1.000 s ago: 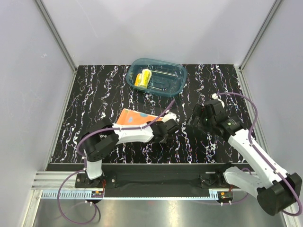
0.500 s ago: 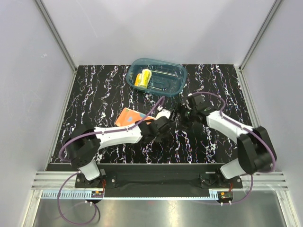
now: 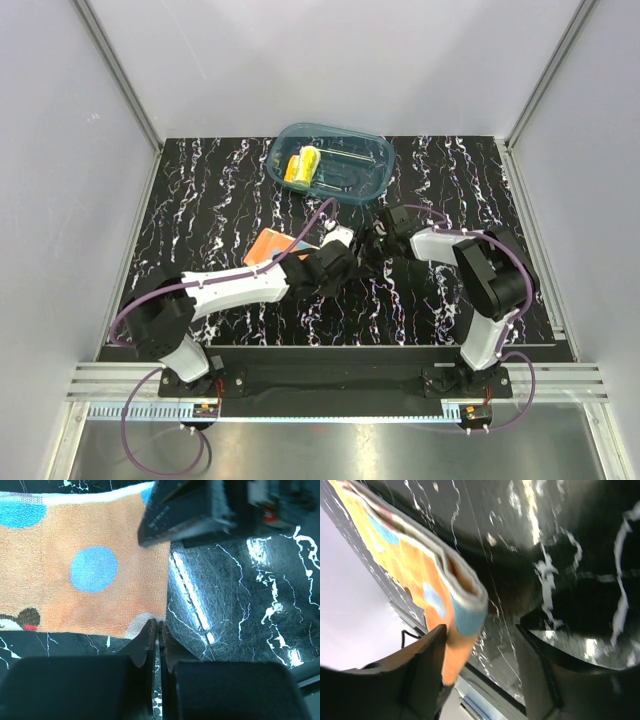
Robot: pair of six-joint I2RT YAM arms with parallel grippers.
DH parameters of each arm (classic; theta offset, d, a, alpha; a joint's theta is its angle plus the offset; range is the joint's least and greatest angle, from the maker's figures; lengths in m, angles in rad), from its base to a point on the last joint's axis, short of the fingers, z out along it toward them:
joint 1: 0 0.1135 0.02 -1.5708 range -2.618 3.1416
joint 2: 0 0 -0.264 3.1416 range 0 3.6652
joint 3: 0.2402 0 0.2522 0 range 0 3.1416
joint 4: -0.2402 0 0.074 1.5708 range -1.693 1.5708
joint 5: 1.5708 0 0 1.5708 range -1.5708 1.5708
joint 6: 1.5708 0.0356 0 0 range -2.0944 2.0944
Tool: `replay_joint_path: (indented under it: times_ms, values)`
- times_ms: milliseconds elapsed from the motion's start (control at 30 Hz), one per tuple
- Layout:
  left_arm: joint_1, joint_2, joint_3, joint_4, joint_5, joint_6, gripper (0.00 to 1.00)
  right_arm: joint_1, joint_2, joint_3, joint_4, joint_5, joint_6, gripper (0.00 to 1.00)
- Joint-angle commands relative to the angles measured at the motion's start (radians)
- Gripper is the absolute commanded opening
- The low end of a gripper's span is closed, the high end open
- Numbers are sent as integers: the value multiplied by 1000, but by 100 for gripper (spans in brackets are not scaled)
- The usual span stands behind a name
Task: Roll the towels
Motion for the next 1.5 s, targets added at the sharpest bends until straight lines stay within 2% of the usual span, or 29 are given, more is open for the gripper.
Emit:
replay_joint_path:
  times_ms: [0,167,200,300,367,500,533,567,633,767,867,967,1167,1467]
  values:
    - [8,-50,-10,48,28,-12,0,9,49,58,82,-32,32,62]
    - [12,-71,-24,51,41,-15,0,8,92,96,77,-29,26,33]
    - [14,-74,-27,51,43,-15,0,8,98,102,71,-23,26,19]
    - [14,-77,-28,41,44,-14,0,8,103,133,39,-6,10,3]
    - [14,-80,-30,33,51,-11,0,9,100,153,-14,24,-17,0]
    - [14,-93,-45,25,87,0,0,9,84,215,-127,98,-82,2]
    - [14,-94,-45,16,95,2,0,9,83,225,-151,110,-95,20]
    - [14,-93,-42,11,106,0,0,9,81,237,-198,142,-126,32]
    - [14,-94,-45,4,114,-6,0,9,75,268,-242,175,-152,45]
    - [14,-100,-41,1,158,-34,0,8,72,300,-328,248,-209,45]
    - [14,-96,-33,4,186,-64,0,8,69,321,-358,268,-235,31]
    - [22,-83,-22,2,230,-107,0,8,64,344,-397,302,-260,29]
    - [40,-86,-24,13,293,-242,0,1,27,394,-500,419,-319,37]
    - [144,-180,-208,201,457,-440,0,-14,-58,423,-567,476,-356,40]
